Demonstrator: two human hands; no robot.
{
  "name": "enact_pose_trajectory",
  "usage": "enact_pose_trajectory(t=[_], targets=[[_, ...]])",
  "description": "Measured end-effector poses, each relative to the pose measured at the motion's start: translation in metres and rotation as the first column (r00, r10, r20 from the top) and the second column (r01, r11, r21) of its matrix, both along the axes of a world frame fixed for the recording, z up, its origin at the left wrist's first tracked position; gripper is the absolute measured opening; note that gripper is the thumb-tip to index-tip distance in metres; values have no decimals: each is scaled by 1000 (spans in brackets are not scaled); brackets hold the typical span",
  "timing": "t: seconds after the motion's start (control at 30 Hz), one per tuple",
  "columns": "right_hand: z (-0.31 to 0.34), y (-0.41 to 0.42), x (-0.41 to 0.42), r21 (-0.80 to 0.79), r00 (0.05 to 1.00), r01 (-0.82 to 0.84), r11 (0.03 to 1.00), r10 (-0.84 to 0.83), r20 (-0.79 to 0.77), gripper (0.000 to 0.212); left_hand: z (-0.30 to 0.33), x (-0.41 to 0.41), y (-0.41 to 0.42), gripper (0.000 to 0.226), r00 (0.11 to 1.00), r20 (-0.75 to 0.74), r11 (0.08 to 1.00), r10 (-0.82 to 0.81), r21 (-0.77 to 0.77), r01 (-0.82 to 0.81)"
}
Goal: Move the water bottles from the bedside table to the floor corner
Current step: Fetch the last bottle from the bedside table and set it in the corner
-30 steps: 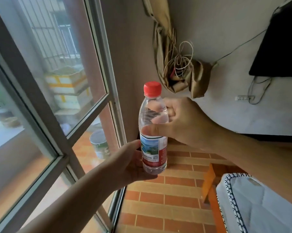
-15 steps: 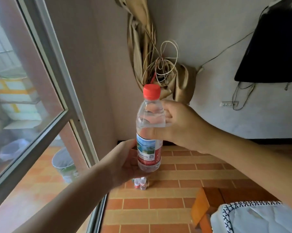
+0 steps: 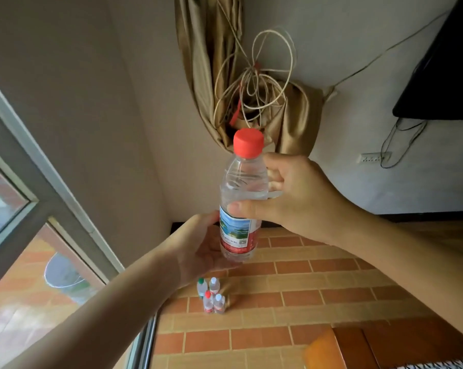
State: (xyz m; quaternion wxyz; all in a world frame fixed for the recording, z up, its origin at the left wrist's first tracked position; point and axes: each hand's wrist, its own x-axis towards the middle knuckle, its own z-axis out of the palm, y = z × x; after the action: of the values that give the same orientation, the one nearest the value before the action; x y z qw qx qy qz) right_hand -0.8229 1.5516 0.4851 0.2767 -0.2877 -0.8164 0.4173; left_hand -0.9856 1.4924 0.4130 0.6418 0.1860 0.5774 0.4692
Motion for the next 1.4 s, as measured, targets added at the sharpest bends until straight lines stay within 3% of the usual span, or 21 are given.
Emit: enact_pose_trajectory(t=[0.27, 0.53, 0.73, 0.9, 1.03, 1.4], targets=[[-80, 111, -23, -17, 997, -82, 996, 82, 5, 41, -79, -21, 94, 33, 994, 12, 994, 108, -13, -108], [-221, 172, -50, -120, 995, -93, 988, 98, 31, 47, -222, -50, 146, 35, 996, -11, 991, 92, -96, -93], [-375, 194, -63, -140, 995, -72, 988, 81, 60, 45, -372, -70, 175, 35, 997, -58, 989, 52, -132, -59], [-524, 212, -66, -161, 995, -4, 987, 20, 95, 35, -509, -85, 188, 43, 990, -87, 973, 115, -191, -130], [-639, 224, -72, -147, 986, 56, 988, -31, 164, 30, -601, -89, 194, 22, 978, -141, 970, 154, -169, -177], [-896, 249, -103, -189, 957, 156, 970, -101, 271, 47, -796, -93, 217, 25, 922, -383, 993, 62, -67, -95]])
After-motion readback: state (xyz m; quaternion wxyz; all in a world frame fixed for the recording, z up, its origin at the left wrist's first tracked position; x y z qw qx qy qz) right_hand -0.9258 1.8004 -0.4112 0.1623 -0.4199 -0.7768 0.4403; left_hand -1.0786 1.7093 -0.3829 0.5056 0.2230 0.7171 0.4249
